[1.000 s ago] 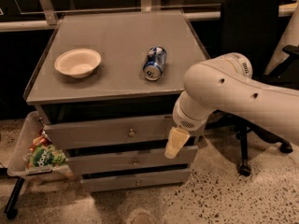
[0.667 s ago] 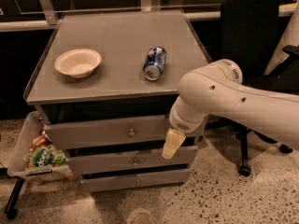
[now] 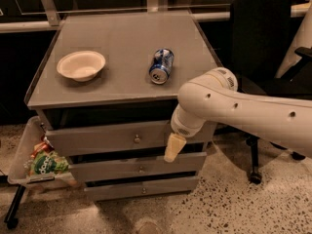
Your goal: Open top drawer
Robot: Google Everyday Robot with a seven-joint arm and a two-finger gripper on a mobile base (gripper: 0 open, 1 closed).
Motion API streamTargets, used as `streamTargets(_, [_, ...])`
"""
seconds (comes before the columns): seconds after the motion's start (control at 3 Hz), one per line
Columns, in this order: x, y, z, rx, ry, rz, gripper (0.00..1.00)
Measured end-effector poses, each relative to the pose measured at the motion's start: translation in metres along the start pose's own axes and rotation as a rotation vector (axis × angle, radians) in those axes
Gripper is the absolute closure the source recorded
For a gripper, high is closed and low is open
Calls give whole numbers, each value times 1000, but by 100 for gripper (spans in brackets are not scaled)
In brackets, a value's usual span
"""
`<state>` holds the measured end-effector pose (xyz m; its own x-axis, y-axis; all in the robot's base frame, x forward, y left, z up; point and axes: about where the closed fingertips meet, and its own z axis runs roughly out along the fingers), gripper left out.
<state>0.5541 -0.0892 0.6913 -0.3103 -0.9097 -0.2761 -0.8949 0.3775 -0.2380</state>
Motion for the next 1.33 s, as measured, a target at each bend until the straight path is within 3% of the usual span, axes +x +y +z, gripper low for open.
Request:
streamTargets(0.67, [-6, -11, 40, 10, -3, -26, 0])
streamTargets(1.33, [-6, -2, 71, -23, 13, -49, 0])
